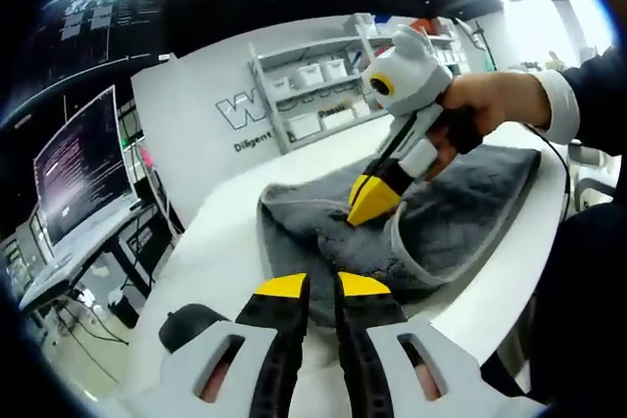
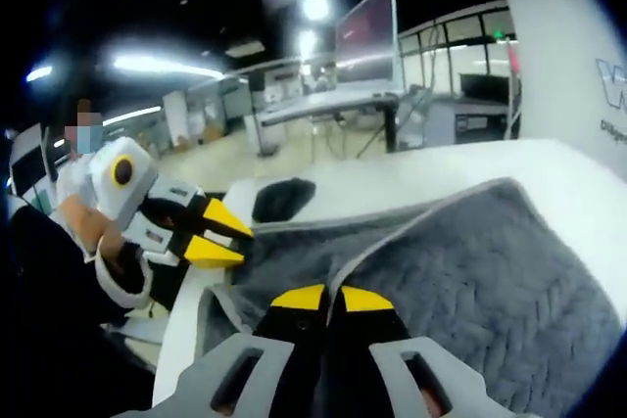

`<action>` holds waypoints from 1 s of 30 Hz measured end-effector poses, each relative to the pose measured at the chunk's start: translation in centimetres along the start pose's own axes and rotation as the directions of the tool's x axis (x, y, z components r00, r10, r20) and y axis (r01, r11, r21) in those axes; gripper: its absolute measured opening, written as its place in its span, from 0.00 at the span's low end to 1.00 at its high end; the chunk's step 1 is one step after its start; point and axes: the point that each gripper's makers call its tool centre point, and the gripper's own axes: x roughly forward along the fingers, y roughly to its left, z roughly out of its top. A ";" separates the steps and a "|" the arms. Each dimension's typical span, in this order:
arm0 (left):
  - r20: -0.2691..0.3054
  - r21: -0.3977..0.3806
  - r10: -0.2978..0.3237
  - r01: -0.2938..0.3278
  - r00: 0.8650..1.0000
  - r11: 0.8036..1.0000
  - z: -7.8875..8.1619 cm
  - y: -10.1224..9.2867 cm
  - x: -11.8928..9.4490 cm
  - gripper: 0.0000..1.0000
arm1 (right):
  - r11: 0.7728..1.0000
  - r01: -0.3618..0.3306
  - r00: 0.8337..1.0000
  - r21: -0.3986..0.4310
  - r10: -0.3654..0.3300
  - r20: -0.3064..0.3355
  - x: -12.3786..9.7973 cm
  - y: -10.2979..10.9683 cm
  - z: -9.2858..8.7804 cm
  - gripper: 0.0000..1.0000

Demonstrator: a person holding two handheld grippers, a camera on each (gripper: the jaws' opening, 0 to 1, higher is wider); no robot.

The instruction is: Open the folded towel by lifting each exposed corner and separating the folded layers until the towel lies flat within the target outline without major curled edges

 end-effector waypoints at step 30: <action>-0.134 0.018 0.000 0.002 0.991 1.000 -2.8 -0.2 0.4 0.01 | 0.997 0.066 0.996 0.045 -0.068 0.049 -4.8 -2.2 -1.2 0.00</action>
